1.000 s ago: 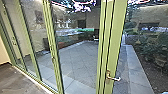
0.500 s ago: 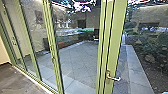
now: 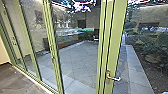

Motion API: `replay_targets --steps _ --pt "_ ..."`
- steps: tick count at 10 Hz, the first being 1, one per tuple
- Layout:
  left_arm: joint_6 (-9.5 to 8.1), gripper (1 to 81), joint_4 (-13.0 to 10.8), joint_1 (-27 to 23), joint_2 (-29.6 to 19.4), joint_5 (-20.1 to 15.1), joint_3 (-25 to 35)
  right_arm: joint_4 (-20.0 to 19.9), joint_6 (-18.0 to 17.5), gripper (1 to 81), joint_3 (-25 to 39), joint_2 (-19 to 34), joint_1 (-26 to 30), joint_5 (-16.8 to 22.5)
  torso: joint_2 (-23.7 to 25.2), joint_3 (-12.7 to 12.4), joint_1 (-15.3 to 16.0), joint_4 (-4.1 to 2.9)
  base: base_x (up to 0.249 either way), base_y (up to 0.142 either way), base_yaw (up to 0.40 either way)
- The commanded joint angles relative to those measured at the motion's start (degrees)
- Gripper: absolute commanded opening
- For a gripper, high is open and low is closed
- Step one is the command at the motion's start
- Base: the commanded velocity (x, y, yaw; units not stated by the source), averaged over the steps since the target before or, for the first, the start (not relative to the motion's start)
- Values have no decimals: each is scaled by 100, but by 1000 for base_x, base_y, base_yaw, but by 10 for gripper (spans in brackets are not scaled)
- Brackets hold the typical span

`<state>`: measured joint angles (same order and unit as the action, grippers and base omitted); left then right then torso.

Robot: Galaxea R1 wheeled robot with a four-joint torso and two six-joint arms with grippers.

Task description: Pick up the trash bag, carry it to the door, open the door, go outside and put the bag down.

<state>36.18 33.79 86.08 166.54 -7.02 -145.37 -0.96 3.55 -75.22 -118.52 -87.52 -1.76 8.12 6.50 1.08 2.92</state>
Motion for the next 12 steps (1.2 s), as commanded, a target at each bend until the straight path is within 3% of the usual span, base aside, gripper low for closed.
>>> replay_targets --steps 1,5,12 --pt "38 10 57 -297 -6 -476 35 -27 -3 811 992 1073 669 299 0 0 0 0 0 0 0" --pt "38 10 49 -297 56 -467 26 -255 -47 811 1634 1855 1345 422 0 0 0 0 0 0 0" --pt "29 10 66 -297 275 -458 -308 -1616 -73 811 2047 2610 3541 1949 0 0 0 0 0 0 0"
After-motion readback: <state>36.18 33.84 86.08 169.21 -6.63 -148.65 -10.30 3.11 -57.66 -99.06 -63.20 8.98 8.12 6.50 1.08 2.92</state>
